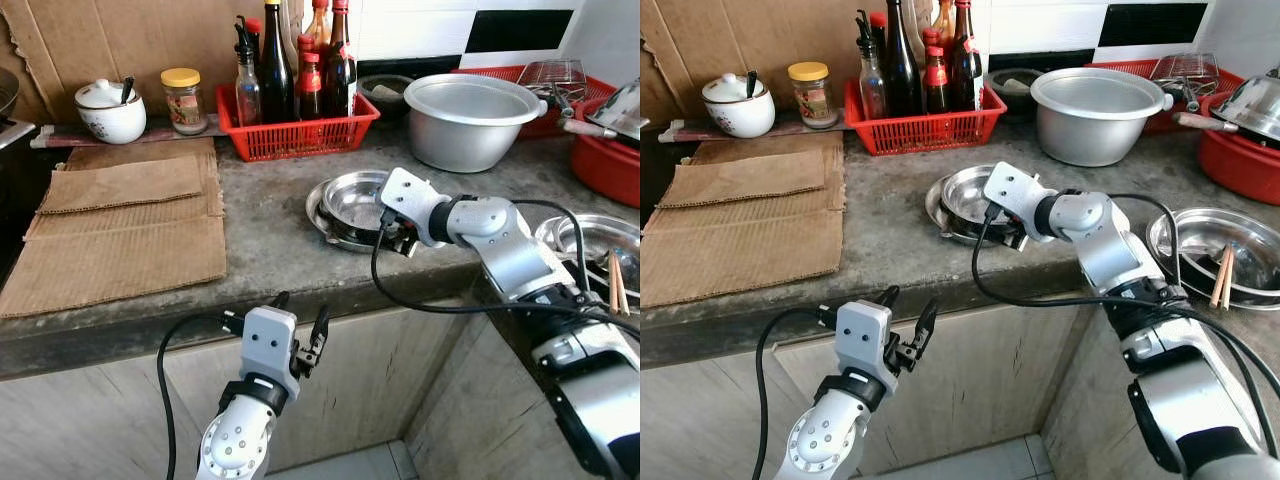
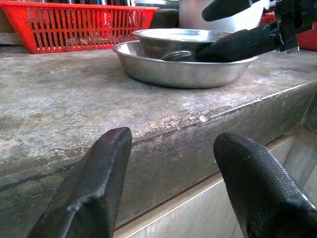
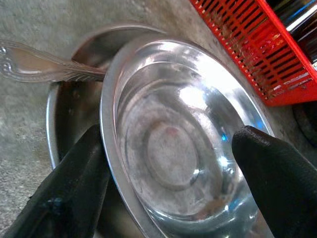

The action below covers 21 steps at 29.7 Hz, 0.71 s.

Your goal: Kitchen organization

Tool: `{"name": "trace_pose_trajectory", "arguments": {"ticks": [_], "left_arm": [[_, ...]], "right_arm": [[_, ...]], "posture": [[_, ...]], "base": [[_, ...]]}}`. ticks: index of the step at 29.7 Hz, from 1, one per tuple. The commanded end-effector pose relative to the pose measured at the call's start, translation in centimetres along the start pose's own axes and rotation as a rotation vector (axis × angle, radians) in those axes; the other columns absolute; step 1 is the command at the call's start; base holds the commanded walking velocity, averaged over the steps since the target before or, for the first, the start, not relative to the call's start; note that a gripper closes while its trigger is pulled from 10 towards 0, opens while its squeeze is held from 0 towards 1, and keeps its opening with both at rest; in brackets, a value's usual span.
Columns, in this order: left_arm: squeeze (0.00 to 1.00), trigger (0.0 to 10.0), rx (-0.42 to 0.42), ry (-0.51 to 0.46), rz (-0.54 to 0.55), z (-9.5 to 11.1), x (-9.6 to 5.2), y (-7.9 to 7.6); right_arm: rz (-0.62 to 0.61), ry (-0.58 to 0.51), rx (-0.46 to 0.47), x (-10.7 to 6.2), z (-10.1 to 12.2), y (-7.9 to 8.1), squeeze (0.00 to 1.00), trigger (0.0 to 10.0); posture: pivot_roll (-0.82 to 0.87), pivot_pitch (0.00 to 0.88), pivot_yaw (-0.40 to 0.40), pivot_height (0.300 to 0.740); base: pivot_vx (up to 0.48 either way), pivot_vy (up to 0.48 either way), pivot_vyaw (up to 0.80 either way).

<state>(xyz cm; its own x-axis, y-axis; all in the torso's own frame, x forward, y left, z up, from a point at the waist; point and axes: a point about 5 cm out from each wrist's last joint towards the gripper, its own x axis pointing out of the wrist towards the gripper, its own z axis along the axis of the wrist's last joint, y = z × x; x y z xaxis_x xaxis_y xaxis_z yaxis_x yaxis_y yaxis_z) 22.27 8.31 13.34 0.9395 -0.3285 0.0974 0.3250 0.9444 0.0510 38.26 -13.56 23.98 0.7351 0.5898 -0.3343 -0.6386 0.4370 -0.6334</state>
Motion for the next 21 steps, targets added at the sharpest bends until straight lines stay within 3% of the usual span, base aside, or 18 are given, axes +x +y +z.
{"name": "trace_pose_trajectory", "arguments": {"ticks": [1, 5, 6, 9, 10, 11, 21], "left_arm": [[0.00, 10.0, -0.003, 0.007, -0.006, 0.0, 0.1, -0.1], [0.00, 10.0, -0.004, 0.006, -0.005, 0.0, 0.1, -0.2], [0.00, 10.0, -0.004, 0.006, -0.005, 0.0, 0.1, -0.2], [0.00, 10.0, -0.004, 0.006, -0.004, 0.0, 0.1, -0.2], [0.00, 10.0, -0.005, 0.006, -0.004, 0.0, 0.1, -0.2], [0.00, 10.0, -0.005, 0.006, -0.004, 0.0, 0.1, -0.2], [0.00, 10.0, -0.011, 0.008, -0.005, -0.1, 0.1, -0.2]], "right_arm": [[0.004, 0.026, -0.003, 0.0, -0.1, -0.4, 0.00, 10.0], [-0.014, 0.066, -0.007, 0.1, -0.2, -0.7, 0.00, 10.0], [-0.018, 0.076, -0.014, 0.1, -0.1, -1.0, 0.00, 5.7], [-0.017, 0.076, -0.014, 0.1, -0.1, -1.0, 0.00, 5.7], [-0.016, 0.071, -0.021, 0.1, 0.1, -1.1, 0.00, 0.6], [-0.015, 0.061, -0.027, 0.1, 0.4, -1.1, 0.00, 0.0], [-0.041, -0.003, -0.001, 0.3, 1.7, -1.5, 0.00, 0.0]], "posture": [[0.05, 0.083, -0.058, 0.740], [0.05, 0.082, -0.059, 0.740], [0.05, 0.082, -0.060, 0.740], [0.05, 0.082, -0.060, 0.740], [0.05, 0.082, -0.060, 0.740], [0.05, 0.080, -0.062, 0.740], [0.06, 0.071, -0.061, 0.740]], "base": [[0.000, 0.000, 0.00], [0.000, 0.000, 0.00], [0.000, 0.000, 0.00], [0.000, 0.000, 0.00], [0.000, 0.000, 0.00], [0.000, 0.000, 0.00], [0.000, 0.000, 0.00]]}}
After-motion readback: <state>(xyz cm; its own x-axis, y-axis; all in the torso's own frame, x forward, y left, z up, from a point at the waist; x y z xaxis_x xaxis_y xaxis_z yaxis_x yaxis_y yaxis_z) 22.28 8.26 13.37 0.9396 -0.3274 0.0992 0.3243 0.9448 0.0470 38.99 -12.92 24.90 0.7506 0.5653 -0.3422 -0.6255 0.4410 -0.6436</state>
